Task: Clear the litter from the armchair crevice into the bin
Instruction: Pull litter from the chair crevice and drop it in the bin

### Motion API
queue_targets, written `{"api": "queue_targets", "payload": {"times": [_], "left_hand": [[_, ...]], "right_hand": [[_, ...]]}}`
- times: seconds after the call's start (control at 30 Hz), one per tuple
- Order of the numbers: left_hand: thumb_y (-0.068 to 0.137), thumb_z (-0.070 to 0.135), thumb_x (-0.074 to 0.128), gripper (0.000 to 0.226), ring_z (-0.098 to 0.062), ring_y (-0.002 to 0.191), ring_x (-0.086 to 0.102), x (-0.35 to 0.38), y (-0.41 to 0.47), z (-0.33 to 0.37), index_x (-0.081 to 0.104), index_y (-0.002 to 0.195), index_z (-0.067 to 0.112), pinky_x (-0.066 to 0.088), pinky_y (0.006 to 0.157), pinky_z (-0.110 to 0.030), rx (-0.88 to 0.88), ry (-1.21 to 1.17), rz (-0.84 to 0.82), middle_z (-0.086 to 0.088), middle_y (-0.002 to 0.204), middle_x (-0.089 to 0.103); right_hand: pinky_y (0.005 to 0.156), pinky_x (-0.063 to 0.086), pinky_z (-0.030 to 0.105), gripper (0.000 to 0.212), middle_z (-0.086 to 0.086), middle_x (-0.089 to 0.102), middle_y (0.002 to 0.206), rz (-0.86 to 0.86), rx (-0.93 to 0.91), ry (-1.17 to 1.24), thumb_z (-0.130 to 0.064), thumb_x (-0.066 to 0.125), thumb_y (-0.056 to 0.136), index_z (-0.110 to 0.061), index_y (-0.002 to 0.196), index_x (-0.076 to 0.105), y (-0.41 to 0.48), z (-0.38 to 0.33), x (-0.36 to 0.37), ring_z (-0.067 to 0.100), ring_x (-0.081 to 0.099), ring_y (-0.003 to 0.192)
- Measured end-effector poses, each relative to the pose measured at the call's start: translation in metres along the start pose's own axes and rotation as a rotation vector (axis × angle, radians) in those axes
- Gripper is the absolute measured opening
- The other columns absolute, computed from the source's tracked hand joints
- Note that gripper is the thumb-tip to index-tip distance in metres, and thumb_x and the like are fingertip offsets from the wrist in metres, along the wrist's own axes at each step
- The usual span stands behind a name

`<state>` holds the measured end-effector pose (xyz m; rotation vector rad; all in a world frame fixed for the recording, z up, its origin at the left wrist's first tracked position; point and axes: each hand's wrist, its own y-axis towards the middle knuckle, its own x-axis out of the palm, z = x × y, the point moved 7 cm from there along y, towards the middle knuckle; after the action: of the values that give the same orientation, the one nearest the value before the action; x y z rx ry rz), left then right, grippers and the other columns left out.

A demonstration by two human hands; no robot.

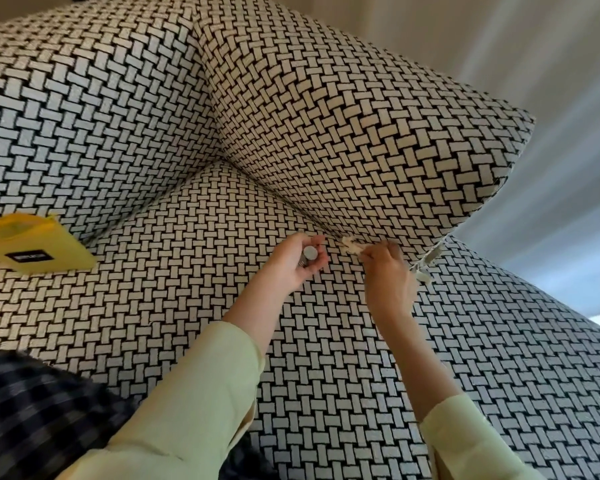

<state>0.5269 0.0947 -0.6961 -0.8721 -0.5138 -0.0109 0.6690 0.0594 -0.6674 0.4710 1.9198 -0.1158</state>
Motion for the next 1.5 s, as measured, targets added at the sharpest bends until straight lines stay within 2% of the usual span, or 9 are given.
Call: {"api": "queue_targets", "payload": {"times": [0.17,0.37,0.57,0.77,0.93,1.13,1.3,1.4,1.5], "left_hand": [[0.094,0.004,0.04,0.022,-0.016,0.068,0.054,-0.009,-0.008,0.011,0.058,0.081,0.001,0.055,0.058,-0.025,0.003,-0.07,0.001,-0.011,0.075,0.05],[0.094,0.0,0.035,0.024,-0.023,0.079,0.062,-0.035,-0.027,0.046,0.058,0.088,-0.002,0.056,0.066,-0.035,0.086,-0.331,-0.009,-0.018,0.093,0.061],[0.094,0.002,0.04,0.016,-0.033,0.112,0.056,-0.082,-0.051,0.08,0.053,0.084,0.002,0.046,0.098,-0.039,0.172,-0.219,0.083,-0.02,0.112,0.059],[0.095,0.001,0.038,0.017,-0.02,0.085,0.057,-0.136,-0.076,0.118,0.055,0.093,-0.001,0.056,0.059,-0.022,0.308,-0.334,0.144,-0.012,0.086,0.057],[0.094,0.005,0.034,0.026,-0.016,0.067,0.051,-0.183,-0.095,0.149,0.052,0.076,0.002,0.051,0.051,-0.018,0.367,-0.473,0.211,-0.012,0.075,0.052],[0.094,0.003,0.034,0.03,-0.007,0.049,0.029,-0.247,-0.123,0.187,0.054,0.071,0.004,0.033,0.034,-0.011,0.418,-0.425,0.407,-0.002,0.065,0.036],[0.091,-0.007,0.027,0.035,-0.013,0.063,0.042,-0.283,-0.135,0.202,0.047,0.119,-0.002,0.048,0.077,-0.025,0.489,-0.477,0.445,-0.007,0.084,0.052],[0.091,-0.006,0.025,0.045,-0.018,0.082,0.049,-0.287,-0.134,0.208,0.04,0.132,0.003,0.045,0.101,-0.035,0.526,-0.47,0.412,-0.009,0.085,0.048],[0.096,0.001,0.026,0.04,-0.022,0.103,0.051,-0.285,-0.13,0.212,0.038,0.133,-0.003,0.042,0.103,-0.038,0.532,-0.465,0.402,-0.011,0.099,0.055]], "right_hand": [[0.065,0.042,0.014,0.017,0.004,0.055,0.087,-0.22,0.214,0.867,-0.014,0.047,0.094,-0.009,0.083,0.059,0.0,-0.055,0.02,0.011,0.052,0.075],[0.088,0.042,0.034,0.026,0.007,0.056,0.079,-0.438,0.599,1.623,-0.009,0.043,0.093,-0.007,0.071,0.056,-0.012,-0.121,0.055,0.02,0.052,0.082],[0.104,0.04,0.038,0.015,0.009,0.062,0.106,-0.57,0.419,1.503,-0.009,0.054,0.089,-0.003,0.097,0.065,-0.021,-0.184,0.068,0.026,0.054,0.112],[0.101,0.044,0.035,0.015,0.007,0.061,0.098,-0.769,0.369,1.585,-0.01,0.053,0.09,-0.006,0.096,0.065,-0.038,-0.258,0.086,0.022,0.055,0.104],[0.084,0.049,0.03,0.017,0.004,0.062,0.084,-0.858,0.236,1.548,-0.009,0.051,0.091,-0.009,0.083,0.066,-0.048,-0.317,0.093,0.017,0.058,0.084],[0.061,0.046,0.023,0.021,-0.003,0.065,0.093,-0.739,-0.034,1.132,-0.014,0.046,0.094,-0.011,0.094,0.067,-0.051,-0.378,0.099,0.015,0.056,0.071],[0.036,0.03,0.013,0.027,-0.007,0.06,0.091,-0.672,-0.364,0.553,-0.016,0.041,0.097,-0.017,0.11,0.064,-0.048,-0.406,0.124,0.007,0.037,0.044],[0.049,0.037,0.018,0.023,-0.005,0.065,0.107,-0.606,-0.444,0.419,-0.021,0.047,0.095,-0.022,0.108,0.066,-0.046,-0.41,0.129,0.007,0.046,0.053],[0.072,0.044,0.023,0.024,-0.002,0.064,0.114,-0.55,-0.57,0.32,-0.013,0.05,0.092,-0.023,0.099,0.071,-0.045,-0.419,0.121,0.016,0.061,0.092]]}}
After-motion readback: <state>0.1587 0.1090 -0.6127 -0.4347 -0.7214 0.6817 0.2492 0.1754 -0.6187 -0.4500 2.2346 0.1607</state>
